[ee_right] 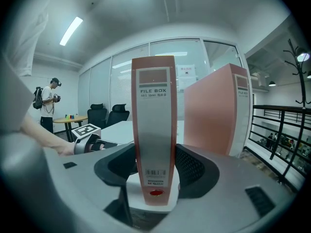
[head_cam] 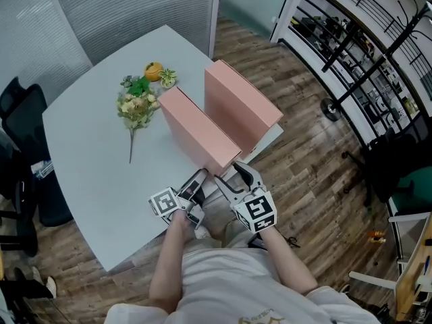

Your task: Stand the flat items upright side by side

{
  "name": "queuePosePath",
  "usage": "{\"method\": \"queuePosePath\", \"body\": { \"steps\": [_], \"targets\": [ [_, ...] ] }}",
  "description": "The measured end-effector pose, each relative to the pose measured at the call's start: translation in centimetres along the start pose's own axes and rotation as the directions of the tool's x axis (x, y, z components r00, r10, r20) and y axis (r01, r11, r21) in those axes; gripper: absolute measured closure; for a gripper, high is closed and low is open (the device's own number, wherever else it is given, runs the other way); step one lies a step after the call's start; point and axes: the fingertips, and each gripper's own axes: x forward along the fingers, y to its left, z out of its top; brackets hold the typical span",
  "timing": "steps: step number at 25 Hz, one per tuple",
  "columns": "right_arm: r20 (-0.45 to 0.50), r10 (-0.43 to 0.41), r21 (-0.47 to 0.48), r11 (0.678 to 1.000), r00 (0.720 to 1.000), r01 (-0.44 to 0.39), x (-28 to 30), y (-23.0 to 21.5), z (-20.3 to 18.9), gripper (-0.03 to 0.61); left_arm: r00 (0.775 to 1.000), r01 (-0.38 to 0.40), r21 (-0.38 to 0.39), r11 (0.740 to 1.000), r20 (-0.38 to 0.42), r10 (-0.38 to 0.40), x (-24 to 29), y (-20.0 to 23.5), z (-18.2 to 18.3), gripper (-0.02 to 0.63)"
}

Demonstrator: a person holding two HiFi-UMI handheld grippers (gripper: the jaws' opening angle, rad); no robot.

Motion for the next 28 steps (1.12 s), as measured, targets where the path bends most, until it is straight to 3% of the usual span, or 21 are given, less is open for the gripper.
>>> {"method": "queuePosePath", "body": {
  "steps": [13,17,25,28],
  "targets": [
    [-0.015,-0.022,-0.001,1.0,1.0,0.022,-0.4,-3.4,-0.3,0.311,0.999,0.022,-0.029,0.999,-0.023,-0.022,3.5,0.0,-0.6,0.402],
    [-0.018,-0.021,-0.003,1.0,1.0,0.021,-0.5,-4.4,-0.3,0.311,0.999,0.016,-0.008,1.0,-0.04,-0.016,4.5,0.3,-0.7,0.402],
    [-0.03,-0.025,-0.003,1.0,0.999,0.025,-0.5,-6.2,-0.2,0.311,0.999,0.029,-0.059,0.998,-0.03,-0.031,6.3,0.1,-1.0,0.402],
    [-0.033,-0.026,-0.002,1.0,0.999,0.025,-0.5,-6.9,-0.3,0.313,0.999,0.019,-0.035,0.999,-0.04,-0.021,6.9,0.4,-1.0,0.402]
  ]
}}
